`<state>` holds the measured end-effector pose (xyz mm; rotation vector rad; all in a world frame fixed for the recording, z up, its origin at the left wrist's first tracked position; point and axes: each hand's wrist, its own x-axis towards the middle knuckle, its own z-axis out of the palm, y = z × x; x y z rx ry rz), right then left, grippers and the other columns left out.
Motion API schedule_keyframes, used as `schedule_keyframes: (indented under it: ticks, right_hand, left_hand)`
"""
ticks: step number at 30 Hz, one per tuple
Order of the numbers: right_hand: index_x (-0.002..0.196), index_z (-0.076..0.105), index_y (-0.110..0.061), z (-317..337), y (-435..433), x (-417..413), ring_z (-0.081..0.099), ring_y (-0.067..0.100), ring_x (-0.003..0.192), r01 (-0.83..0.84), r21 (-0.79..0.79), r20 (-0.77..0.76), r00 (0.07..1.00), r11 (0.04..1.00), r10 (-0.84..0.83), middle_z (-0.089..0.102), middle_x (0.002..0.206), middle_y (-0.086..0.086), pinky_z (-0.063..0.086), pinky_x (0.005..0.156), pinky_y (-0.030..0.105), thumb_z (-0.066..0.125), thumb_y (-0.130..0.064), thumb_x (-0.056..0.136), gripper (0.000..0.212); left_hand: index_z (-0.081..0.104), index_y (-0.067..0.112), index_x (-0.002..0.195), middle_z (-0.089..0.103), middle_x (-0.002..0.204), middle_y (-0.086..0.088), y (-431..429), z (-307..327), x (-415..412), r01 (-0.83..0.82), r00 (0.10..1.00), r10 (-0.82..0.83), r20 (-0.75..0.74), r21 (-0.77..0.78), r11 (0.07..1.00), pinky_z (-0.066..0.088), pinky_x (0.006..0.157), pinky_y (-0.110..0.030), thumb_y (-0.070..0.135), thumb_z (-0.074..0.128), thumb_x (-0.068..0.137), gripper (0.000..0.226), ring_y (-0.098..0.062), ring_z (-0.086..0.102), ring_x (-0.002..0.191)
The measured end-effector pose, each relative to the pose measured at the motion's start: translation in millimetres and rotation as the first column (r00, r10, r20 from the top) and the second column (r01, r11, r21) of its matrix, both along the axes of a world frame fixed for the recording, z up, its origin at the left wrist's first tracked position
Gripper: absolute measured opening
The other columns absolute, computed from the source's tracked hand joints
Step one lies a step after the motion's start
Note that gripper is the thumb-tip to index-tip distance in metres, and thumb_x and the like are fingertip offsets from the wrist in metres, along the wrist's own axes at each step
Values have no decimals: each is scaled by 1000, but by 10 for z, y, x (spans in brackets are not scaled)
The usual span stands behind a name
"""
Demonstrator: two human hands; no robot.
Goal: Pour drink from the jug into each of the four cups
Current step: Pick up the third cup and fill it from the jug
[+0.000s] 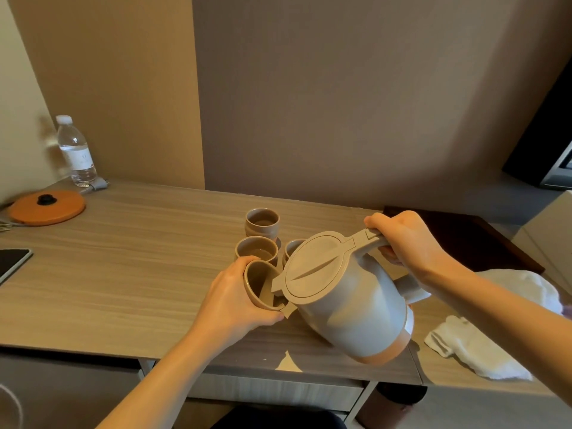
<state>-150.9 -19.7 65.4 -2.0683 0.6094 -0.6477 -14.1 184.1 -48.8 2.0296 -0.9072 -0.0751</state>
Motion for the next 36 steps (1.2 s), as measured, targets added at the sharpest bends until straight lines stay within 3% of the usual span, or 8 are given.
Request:
schedule_keyframes:
  ticks: [13, 20, 26, 31, 36]
  right_hand:
    - [45, 44, -5, 4, 25, 101, 27, 8, 35, -35, -43, -28, 999, 998, 34, 34, 36, -4, 29, 46, 25, 54, -20, 86, 45]
    - [44, 44, -6, -5, 21, 121, 28, 7, 34, -32, -55, -31, 999, 998, 30, 35, 36, -5, 30, 46, 24, 54, -21, 87, 46]
    - [43, 45, -7, -9, 22, 133, 29, 7, 34, -42, -71, -40, 998, 997, 39, 36, 37, -4, 31, 47, 25, 54, -22, 87, 47]
    - [42, 44, -8, 0, 37, 140, 28, 8, 35, -46, -63, -40, 998, 997, 44, 35, 35, -5, 30, 47, 25, 54, -20, 86, 47]
    - [41, 41, -9, 9, 40, 139, 26, 9, 35, -56, -55, -39, 998, 997, 53, 33, 34, -6, 28, 46, 26, 54, -19, 86, 47]
  left_hand:
    - [43, 42, 112, 55, 107, 21, 48, -59, 27, 4, 1000, -4, 10, -2, 1000, 48, 82, -21, 37, 94, 48, 82, -4, 53, 102]
    - [42, 42, 111, 51, 101, 27, 63, -64, 24, 14, 1000, -14, 1, -23, 1000, 42, 77, -14, 35, 94, 48, 82, 0, 52, 98]
    - [43, 42, 112, 57, 108, 20, 68, -106, 32, 4, 1000, -4, -9, -21, 1000, 50, 86, -25, 37, 94, 48, 82, -4, 54, 104]
    - [44, 41, 112, 55, 105, 23, 70, -108, 40, 9, 1000, -9, -18, -30, 1000, 46, 81, -18, 36, 94, 48, 81, -2, 54, 101]
    - [46, 39, 114, 60, 110, 16, 75, -102, 42, 7, 999, -8, -31, -28, 1000, 52, 87, -28, 35, 94, 49, 81, -6, 56, 104]
